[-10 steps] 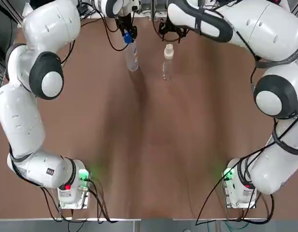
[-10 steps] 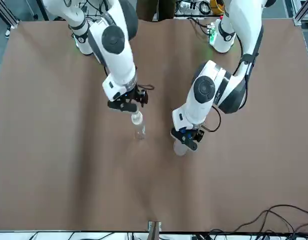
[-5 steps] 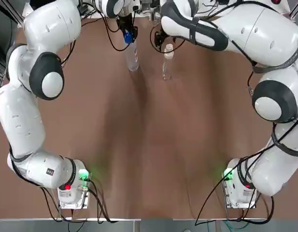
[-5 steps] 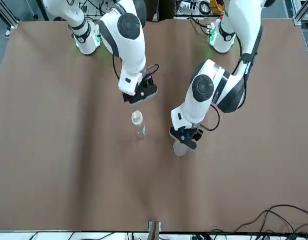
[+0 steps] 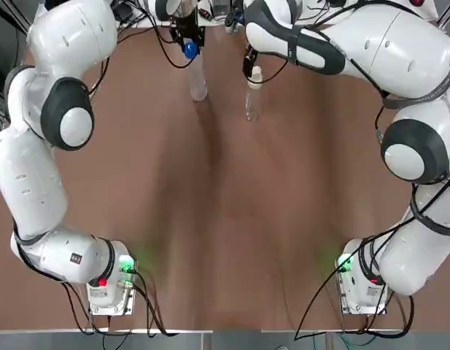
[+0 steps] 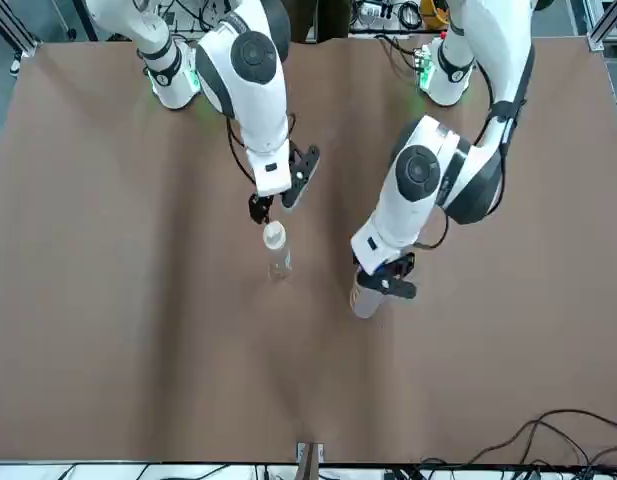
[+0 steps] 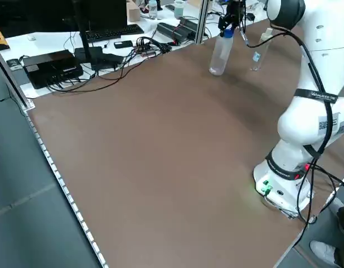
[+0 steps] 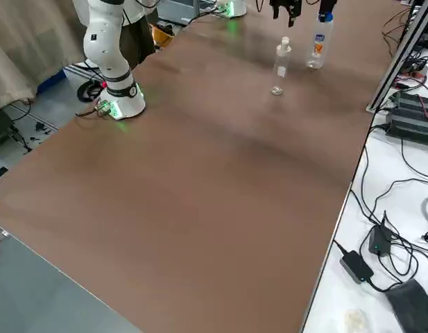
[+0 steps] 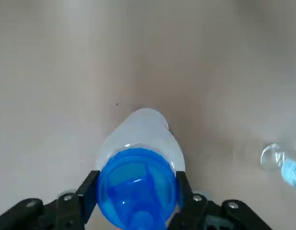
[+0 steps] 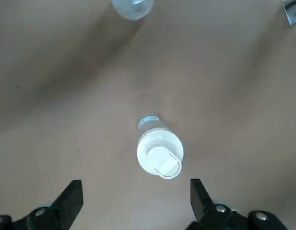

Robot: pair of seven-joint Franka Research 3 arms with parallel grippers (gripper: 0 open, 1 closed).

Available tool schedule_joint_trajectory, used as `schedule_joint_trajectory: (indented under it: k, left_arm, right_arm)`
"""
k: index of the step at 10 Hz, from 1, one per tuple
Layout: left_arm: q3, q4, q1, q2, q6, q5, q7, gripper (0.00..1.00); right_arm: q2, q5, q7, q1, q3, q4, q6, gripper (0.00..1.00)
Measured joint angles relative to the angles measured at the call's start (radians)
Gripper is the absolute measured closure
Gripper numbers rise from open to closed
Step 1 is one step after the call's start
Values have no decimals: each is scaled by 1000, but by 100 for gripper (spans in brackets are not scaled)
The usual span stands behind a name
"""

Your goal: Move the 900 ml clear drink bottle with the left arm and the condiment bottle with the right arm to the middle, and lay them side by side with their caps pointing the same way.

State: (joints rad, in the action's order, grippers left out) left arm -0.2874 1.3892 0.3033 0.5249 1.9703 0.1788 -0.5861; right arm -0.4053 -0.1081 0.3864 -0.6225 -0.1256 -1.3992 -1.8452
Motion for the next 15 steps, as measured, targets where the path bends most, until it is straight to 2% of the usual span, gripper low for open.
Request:
schedule_joint_trajectory:
  k: [4,7,11,15]
  left_arm:
    - [24,0,-18,-14,-70,-9,-498,32]
    - [24,1,-37,-14,-73,-66,-826,32]
    - [24,2,-24,-12,-72,-68,-1139,32]
    - [24,4,-12,-4,-66,-69,-1210,32]
  right_arm:
    - [-18,0,360,3,0,-4,-68,1]
    - [-29,1,601,25,2,-17,-69,1]
    - [-47,2,690,32,-1,-36,-71,7]
    - [-83,2,693,35,-1,-38,-89,13]
